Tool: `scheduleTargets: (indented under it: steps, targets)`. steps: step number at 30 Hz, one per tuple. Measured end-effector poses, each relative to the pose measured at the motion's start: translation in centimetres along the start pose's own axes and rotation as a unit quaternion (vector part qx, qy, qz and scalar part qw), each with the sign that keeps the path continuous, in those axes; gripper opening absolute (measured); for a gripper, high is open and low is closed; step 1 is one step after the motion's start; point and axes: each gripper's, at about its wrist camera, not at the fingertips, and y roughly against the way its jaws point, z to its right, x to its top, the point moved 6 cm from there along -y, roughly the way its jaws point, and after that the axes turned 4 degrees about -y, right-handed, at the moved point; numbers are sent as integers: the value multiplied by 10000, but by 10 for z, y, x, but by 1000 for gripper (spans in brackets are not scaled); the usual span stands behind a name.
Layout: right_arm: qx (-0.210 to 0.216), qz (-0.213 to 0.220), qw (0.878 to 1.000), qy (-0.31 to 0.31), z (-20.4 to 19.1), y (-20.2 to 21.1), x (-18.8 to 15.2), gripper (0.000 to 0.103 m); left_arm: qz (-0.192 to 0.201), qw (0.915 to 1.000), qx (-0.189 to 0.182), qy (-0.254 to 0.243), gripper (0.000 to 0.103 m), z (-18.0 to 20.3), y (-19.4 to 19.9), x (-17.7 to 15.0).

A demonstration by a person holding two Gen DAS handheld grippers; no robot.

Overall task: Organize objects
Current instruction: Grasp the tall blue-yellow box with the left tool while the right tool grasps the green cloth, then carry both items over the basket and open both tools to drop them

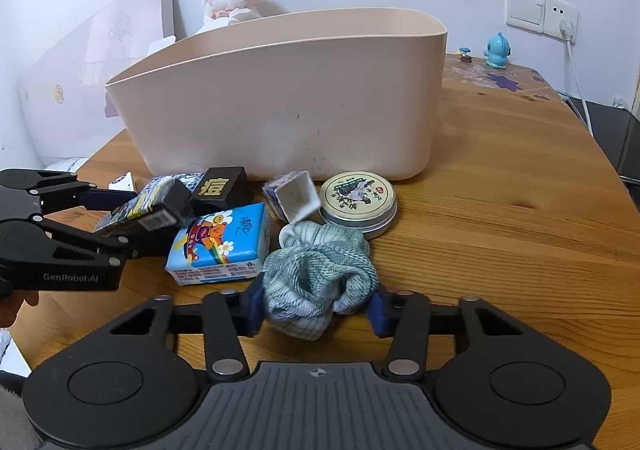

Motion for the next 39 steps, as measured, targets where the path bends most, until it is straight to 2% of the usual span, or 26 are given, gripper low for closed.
scheduleTargets:
  steps: [1, 2, 4, 12, 18, 28, 34, 39]
  targets:
    - [7, -8, 10000, -3, 0, 1, 0, 38, -30, 10000, -30, 59, 25, -1, 1, 0]
    - [9, -22, 10000, -26, 1, 2, 0, 32, -54, 9999, -67, 138, 25, -3, 1, 0]
    - [42, -63, 9999, -91, 4, 4, -1, 29, -45, 9997, -103, 204, 25, -2, 4, -1]
    - [35, 109, 9998, -152, 10, 27, 4, 26, 169, 9993, 52, 325, 25, 0, 32, 6]
    - [18, 513, 9986, -128, 8, 60, 24, 26, 448, 9977, 311, 406, 25, -6, 64, 19]
    - [23, 1172, 9930, -177, 12, 96, 77, 26, 1131, 9899, 702, 487, 25, -21, 112, 69]
    - [22, 1427, 9897, -101, 7, 91, 122, 26, 1261, 9852, 985, 615, 25, -35, 103, 111]
    - [-138, 1494, 9887, -67, 7, 69, 154, 26, 1084, 9856, 1107, 682, 25, -44, 66, 143]
